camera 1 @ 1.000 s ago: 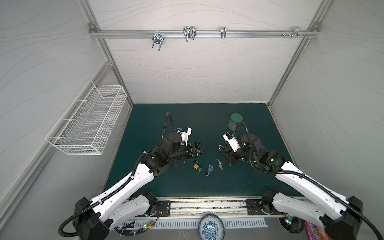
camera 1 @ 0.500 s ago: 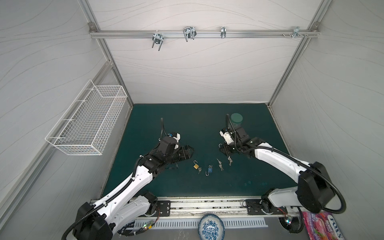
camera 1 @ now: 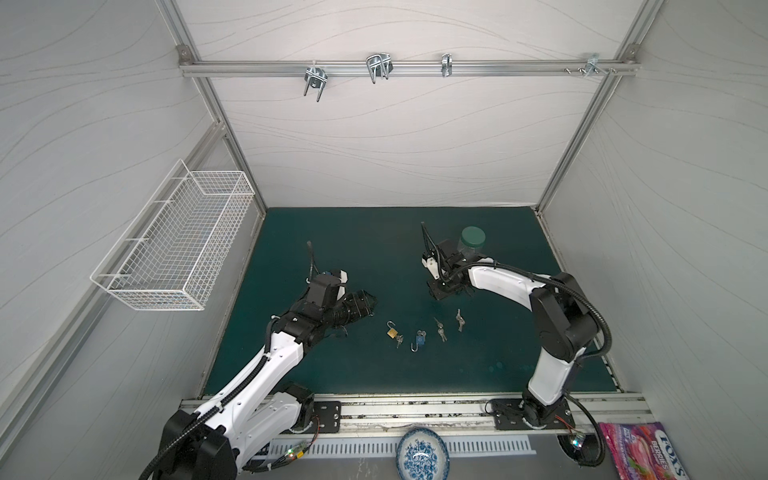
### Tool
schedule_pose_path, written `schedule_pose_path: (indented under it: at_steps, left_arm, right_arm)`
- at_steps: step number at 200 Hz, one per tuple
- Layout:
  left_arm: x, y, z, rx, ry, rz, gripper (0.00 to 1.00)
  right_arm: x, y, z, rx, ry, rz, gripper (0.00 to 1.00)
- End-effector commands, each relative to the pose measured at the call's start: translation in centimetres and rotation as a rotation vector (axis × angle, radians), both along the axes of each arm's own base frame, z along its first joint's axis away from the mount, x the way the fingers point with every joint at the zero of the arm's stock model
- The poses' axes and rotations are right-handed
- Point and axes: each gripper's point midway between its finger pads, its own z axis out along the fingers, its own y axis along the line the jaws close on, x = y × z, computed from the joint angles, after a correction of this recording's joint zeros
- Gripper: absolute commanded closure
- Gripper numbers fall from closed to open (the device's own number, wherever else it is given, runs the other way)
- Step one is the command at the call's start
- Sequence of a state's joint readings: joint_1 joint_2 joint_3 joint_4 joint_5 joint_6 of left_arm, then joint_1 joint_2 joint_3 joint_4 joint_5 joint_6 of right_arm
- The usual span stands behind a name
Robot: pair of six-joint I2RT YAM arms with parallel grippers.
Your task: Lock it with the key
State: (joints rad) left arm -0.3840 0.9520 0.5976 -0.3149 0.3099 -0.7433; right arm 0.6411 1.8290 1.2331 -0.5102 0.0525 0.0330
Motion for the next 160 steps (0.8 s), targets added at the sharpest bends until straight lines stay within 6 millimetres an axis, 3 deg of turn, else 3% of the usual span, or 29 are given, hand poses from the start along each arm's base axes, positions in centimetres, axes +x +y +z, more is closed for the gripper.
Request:
schedule_pose_path:
  at_steps: [1, 54, 111, 160]
  left_arm:
    - [0.8, -0.6, 1.8, -0.040, -0.048, -0.010, 0.20]
    - [0.7, -0.7, 1.7, -0.042, -0.039, -0.017, 0.21]
    - [0.5, -0.6, 1.5, -0.039, -0.037, -0.018, 0.21]
    - [0.6, -0.6, 1.2, -0.034, -0.032, -0.023, 0.20]
  right_arm:
    - [0.1, -0.2, -0.6, -0.090, -0.002, 0.038, 1.00]
    - [0.6, 0.0, -2.3, -0.124, 0.031, 0.041, 1.00]
    - [0.5, -0.1, -3.7, -0.140, 0.061, 0.023, 0.75]
    - [0.4, 0.0, -3.7, -0.129, 0.067, 0.021, 0.50]
